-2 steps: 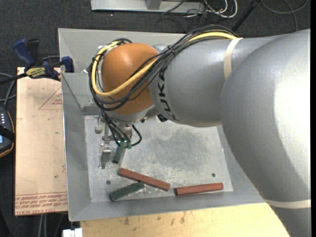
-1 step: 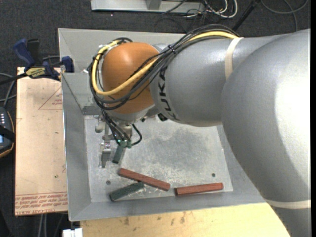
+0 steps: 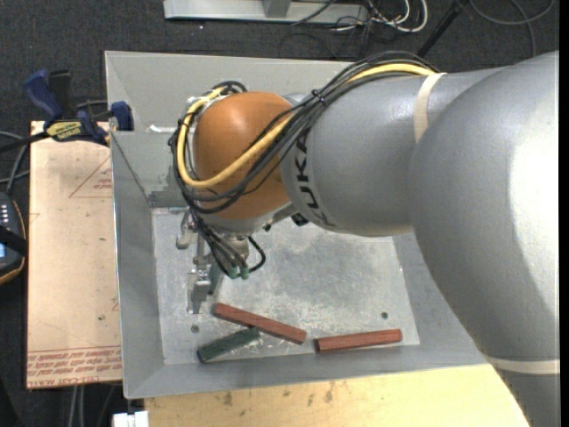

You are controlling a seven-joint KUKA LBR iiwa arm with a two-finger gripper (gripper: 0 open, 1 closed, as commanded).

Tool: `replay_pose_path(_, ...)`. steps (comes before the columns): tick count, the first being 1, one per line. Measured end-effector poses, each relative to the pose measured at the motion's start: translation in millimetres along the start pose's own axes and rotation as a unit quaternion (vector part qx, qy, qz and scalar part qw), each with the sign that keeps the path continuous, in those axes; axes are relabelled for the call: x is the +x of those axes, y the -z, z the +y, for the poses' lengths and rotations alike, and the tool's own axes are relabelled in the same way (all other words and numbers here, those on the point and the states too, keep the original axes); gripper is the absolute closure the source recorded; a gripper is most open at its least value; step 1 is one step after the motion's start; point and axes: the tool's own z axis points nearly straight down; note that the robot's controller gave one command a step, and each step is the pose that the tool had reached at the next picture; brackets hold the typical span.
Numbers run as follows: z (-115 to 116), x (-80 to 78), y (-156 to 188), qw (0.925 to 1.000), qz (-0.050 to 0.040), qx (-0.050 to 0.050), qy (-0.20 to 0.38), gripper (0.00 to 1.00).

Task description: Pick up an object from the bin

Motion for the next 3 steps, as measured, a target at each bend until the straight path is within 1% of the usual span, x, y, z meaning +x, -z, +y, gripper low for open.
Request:
replay_pose_path(1,-23.5,-12.9,-53.3,0.9931,-0.0013,0.0,0.118,0.0)
replay_pose_path(2,-54.2,56.0,-79.1,0.9945,-0.0075,-0.004,-0.105,1.0)
replay_pose_path(3,-54.3,55.9,-79.2,0.9944,-0.0075,-0.004,-0.105,1.0)
